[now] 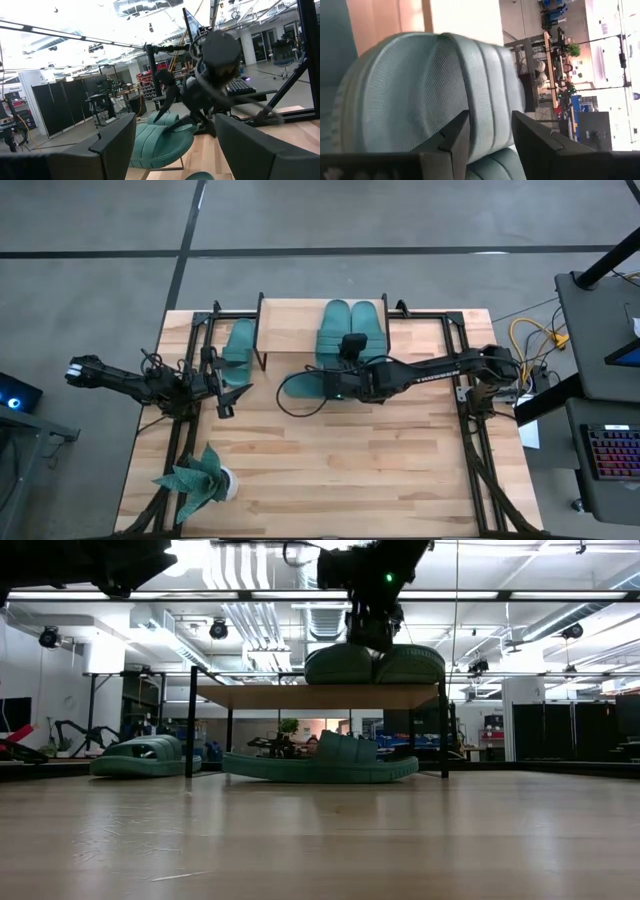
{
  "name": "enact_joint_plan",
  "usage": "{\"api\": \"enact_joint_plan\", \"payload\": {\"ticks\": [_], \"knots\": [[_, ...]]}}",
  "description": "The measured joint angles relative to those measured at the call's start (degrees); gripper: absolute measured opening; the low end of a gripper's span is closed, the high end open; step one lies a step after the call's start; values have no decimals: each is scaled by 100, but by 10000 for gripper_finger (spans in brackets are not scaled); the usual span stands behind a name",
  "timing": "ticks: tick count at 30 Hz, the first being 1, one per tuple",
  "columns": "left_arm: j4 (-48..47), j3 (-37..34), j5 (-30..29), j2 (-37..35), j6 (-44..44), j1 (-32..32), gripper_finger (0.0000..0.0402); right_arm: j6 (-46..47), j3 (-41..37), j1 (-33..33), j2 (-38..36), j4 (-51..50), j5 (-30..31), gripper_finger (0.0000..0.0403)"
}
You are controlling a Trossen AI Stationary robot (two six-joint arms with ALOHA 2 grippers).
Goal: Pick and place slides into the shelf
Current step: Put the bottom green slide on the shelf, then put the right green slide on the shelf
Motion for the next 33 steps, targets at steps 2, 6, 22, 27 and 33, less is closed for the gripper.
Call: {"api": "enact_joint_plan", "payload": {"ticks": [2, 6, 22, 27, 33], "knots": [[2, 0, 1, 0, -1, -1, 255, 120, 110, 31, -40, -129, -7, 136], [1, -4, -1, -2, -1, 1, 255, 471, 340, 68, -170, -412, -576, 130], [0, -11, -1, 0, 1, 1, 255, 1528, 83, 521, -1565, -201, -1934, 105], [5, -11, 1, -11, 1, -1, 255, 1194, -950, 789, -2224, 1067, -1946, 92], [3, -11, -1, -4, 1, -1, 255, 610, -2878, 817, -3189, 3361, -2592, 76]]}}
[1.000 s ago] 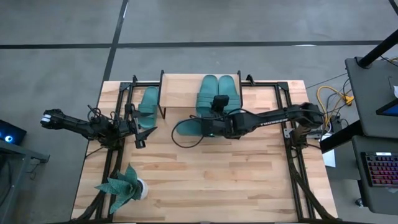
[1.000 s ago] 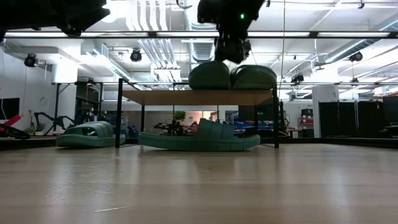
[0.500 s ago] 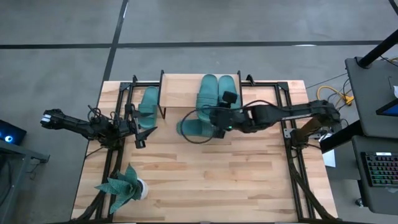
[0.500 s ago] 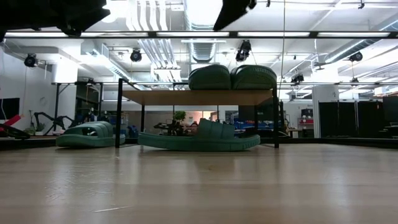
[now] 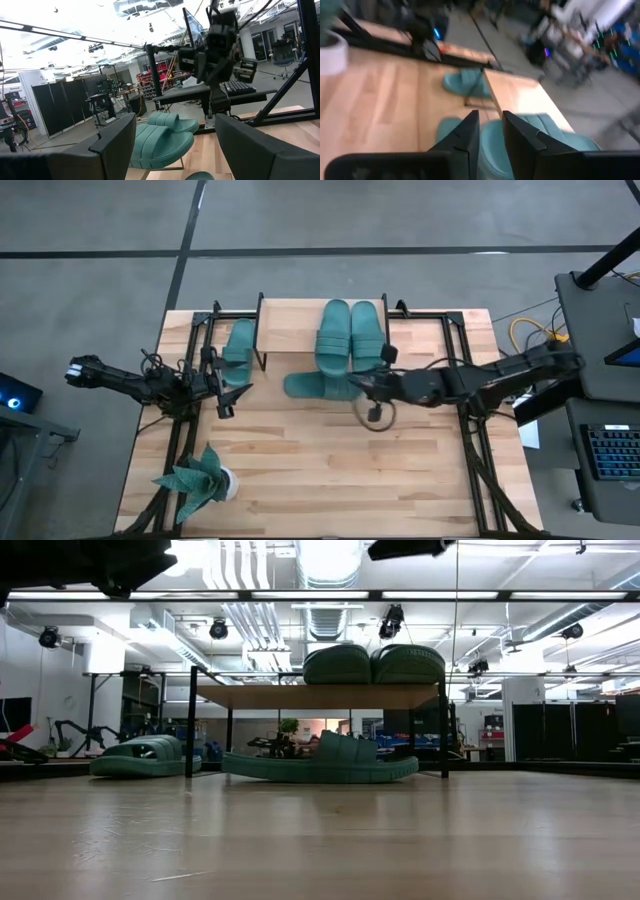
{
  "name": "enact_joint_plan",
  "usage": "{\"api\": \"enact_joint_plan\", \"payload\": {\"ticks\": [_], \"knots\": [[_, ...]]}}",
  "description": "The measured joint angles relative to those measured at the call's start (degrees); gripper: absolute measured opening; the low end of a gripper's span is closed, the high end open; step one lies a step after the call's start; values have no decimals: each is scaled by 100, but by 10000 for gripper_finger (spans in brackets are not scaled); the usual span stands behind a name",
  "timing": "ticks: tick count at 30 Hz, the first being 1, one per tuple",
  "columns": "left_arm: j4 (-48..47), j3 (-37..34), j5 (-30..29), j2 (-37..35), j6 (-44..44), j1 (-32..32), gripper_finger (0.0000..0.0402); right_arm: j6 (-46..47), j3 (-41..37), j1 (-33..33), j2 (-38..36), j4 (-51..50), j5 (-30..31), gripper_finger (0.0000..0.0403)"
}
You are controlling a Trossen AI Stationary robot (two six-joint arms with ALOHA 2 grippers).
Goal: Pick and place slides into the shelf
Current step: Put the right green slide on the shelf
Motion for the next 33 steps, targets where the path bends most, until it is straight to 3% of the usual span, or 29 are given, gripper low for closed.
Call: {"api": "enact_joint_plan", "payload": {"ticks": [5, 10, 23, 33], "knots": [[3, -2, 1, 20, 0, 0, 255, -972, -1459, 0, -528, 2121, -624, 68], [5, 1, 2, 117, 2, 0, 255, -1609, -2244, 0, -720, 3188, -857, 71], [188, 20, 85, 481, 925, 0, 255, -1724, -2376, 0, -750, 3322, -796, 70], [867, 124, 514, 1759, 1704, -4, 255, -1724, -2376, 0, -748, 3316, -796, 76]]}}
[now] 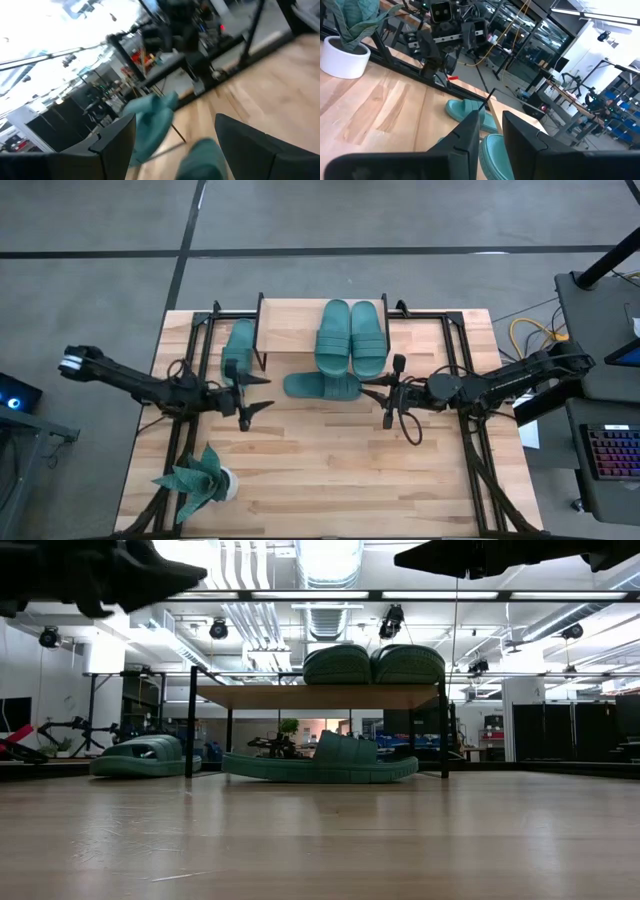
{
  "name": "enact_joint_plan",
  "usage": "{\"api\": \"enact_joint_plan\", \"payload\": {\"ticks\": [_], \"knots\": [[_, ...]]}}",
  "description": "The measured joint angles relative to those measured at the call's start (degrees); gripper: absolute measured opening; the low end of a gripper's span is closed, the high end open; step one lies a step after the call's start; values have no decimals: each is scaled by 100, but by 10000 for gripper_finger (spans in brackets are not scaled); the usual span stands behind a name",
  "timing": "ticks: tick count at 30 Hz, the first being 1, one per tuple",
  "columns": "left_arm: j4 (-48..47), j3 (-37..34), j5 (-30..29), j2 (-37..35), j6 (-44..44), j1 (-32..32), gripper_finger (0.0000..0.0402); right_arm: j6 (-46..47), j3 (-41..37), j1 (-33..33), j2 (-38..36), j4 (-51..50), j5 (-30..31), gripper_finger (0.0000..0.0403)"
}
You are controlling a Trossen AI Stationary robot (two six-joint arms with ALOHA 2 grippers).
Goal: Pick and place slides into the shelf
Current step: Put the right green slide on the shelf
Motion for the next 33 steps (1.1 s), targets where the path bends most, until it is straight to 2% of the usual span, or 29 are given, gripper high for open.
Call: {"api": "enact_joint_plan", "payload": {"ticks": [5, 11, 18, 27, 33], "knots": [[335, 219, -10, 702, 360, 7, 255, 2, 0, 0, 0, -20, 0, 75], [416, 527, -24, 1383, 393, 10, 255, 85, -7, 0, 0, -31, 0, 68], [-409, 925, -48, 2051, 662, 20, 255, 111, -9, 0, 2, -31, 0, 75], [-1375, 1577, 130, 2794, 219, 32, 255, 111, -11, 0, 2, -31, 2, 76], [-1434, 1942, 128, 3133, -580, 210, 255, 188, -11, 0, 2, -83, 4, 68]]}}
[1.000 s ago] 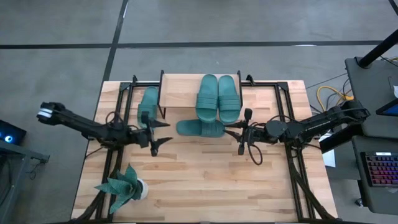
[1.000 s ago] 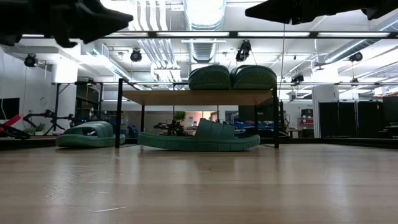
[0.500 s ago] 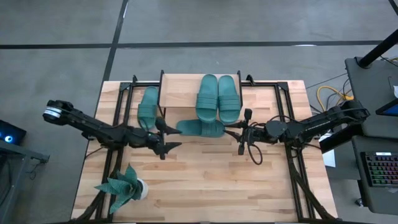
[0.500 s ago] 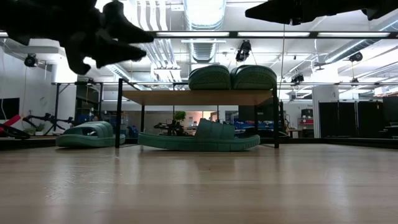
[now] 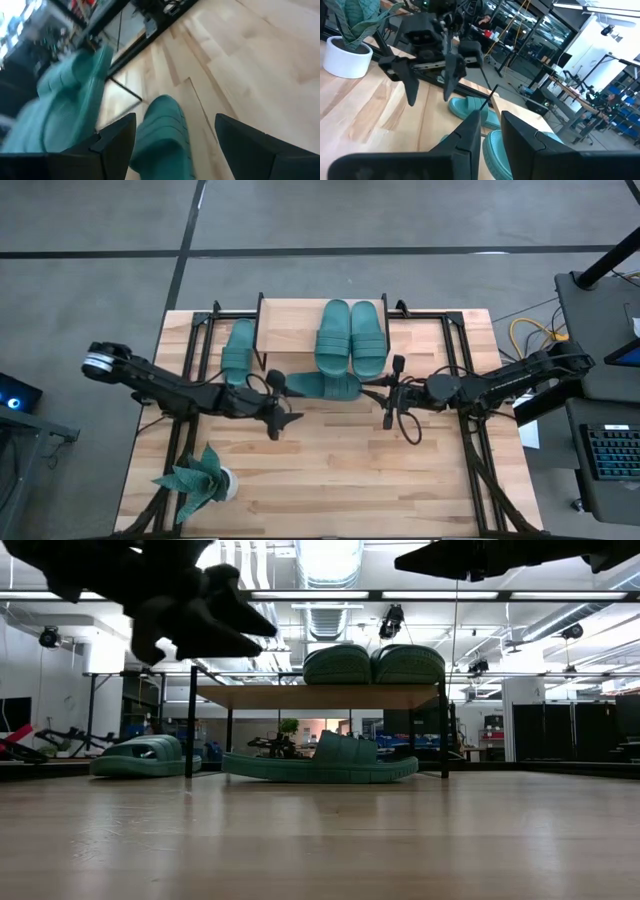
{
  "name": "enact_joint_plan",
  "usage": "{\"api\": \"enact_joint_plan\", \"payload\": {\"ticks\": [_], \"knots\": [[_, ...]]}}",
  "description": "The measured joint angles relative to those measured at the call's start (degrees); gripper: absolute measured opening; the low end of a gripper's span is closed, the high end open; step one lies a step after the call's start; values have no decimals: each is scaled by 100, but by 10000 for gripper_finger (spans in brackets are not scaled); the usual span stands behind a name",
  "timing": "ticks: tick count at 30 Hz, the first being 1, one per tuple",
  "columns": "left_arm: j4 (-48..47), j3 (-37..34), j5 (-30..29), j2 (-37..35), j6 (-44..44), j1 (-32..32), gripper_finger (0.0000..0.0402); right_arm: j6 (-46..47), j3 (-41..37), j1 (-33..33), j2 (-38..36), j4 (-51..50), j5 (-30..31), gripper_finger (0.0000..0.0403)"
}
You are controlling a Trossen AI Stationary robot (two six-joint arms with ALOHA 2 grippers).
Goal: Pick and place slides into the shelf
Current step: Put the right green slide on the shelf
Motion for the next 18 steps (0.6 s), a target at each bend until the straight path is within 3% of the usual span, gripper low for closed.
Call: {"api": "enact_joint_plan", "payload": {"ticks": [9, 18], "knots": [[56, 43, -11, 418, -2298, 194, 255, -33, 0, 0, 0, -122, 2, 77], [792, 39, -20, 1226, -2845, 290, 255, -65, 7, 0, 0, -117, 2, 73]]}}
